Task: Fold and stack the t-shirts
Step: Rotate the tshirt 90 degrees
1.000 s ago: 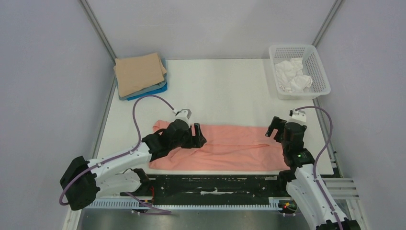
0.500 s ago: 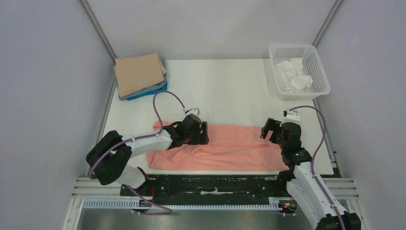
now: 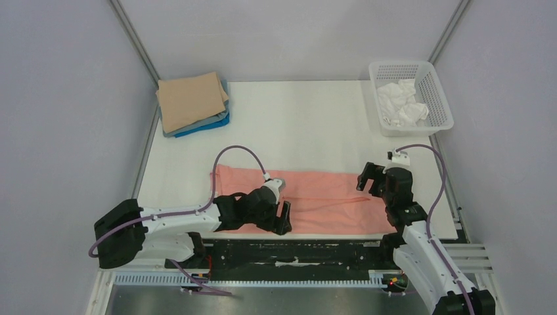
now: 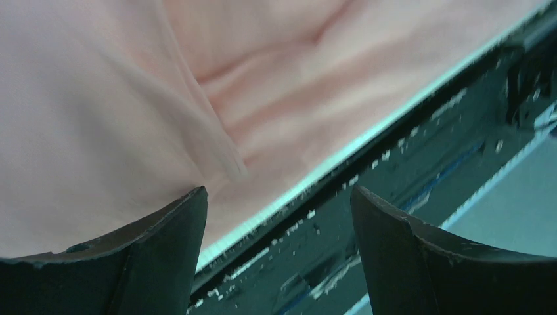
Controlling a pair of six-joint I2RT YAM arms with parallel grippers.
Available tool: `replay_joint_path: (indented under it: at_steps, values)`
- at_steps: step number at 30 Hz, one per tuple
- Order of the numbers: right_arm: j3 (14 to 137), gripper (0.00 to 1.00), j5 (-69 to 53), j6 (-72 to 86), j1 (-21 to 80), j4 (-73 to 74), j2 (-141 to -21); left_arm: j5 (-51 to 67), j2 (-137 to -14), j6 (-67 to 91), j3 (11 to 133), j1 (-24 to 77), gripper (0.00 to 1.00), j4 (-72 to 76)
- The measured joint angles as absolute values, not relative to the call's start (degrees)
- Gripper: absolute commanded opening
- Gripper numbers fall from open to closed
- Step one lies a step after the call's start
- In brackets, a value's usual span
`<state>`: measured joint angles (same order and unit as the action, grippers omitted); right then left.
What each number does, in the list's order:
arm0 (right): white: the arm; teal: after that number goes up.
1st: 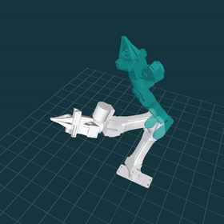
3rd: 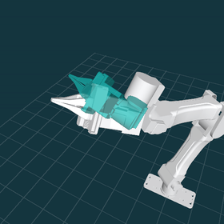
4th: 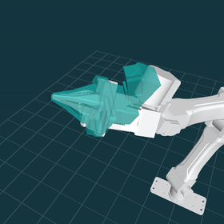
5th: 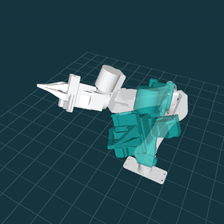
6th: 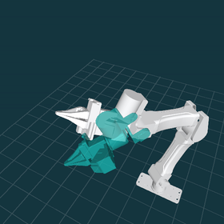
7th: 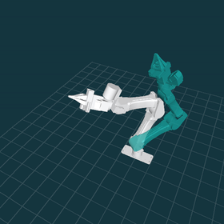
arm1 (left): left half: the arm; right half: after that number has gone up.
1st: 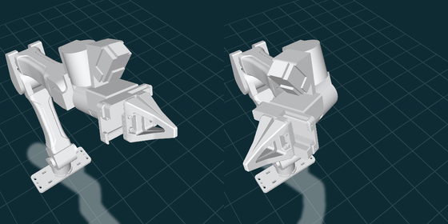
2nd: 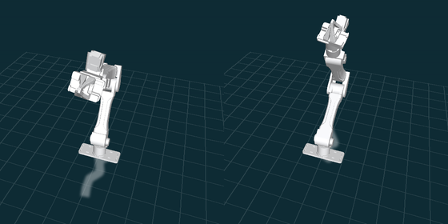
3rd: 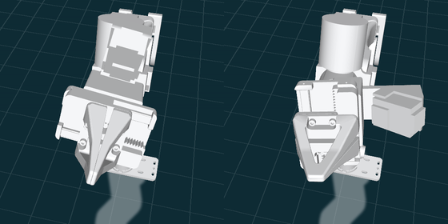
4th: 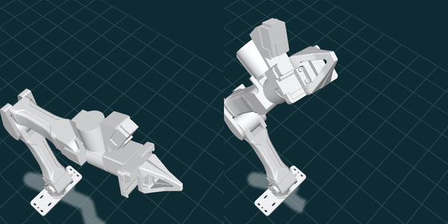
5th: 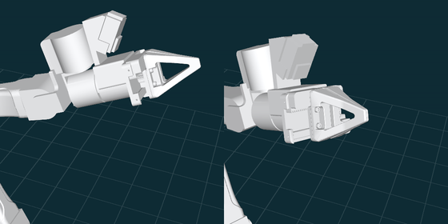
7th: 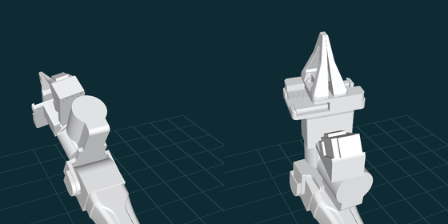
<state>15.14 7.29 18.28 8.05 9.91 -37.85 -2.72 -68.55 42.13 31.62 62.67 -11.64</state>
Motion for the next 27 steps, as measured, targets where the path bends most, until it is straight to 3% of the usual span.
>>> replay_joint_path:
  at_steps: [4,8,17,23,27]
  values:
    - [15.1,0.98,5.3,17.7,9.2,9.6,-37.7,0.0,-66.3,42.1,29.2,66.3,0.86,-12.5]
    - [15.1,0.98,3.9,17.4,14.4,7.8,-39.7,-5.5,-60.2,44.4,29.1,66.6,0.86,-15.1]
    - [15.2,0.99,3.3,19.9,25.8,-0.2,-55.5,-15.3,-49.0,49.7,29.1,59.5,0.86,-16.6]
    - [16.4,0.98,5.4,23.2,26.5,-2.3,-58.1,-12.1,-61.6,54.0,25.8,41.9,0.86,-12.1]
    - [16.5,0.98,7.7,24.7,26.5,-0.8,-58.5,-11.9,-74.5,55.3,32.1,37.4,0.86,-8.4]
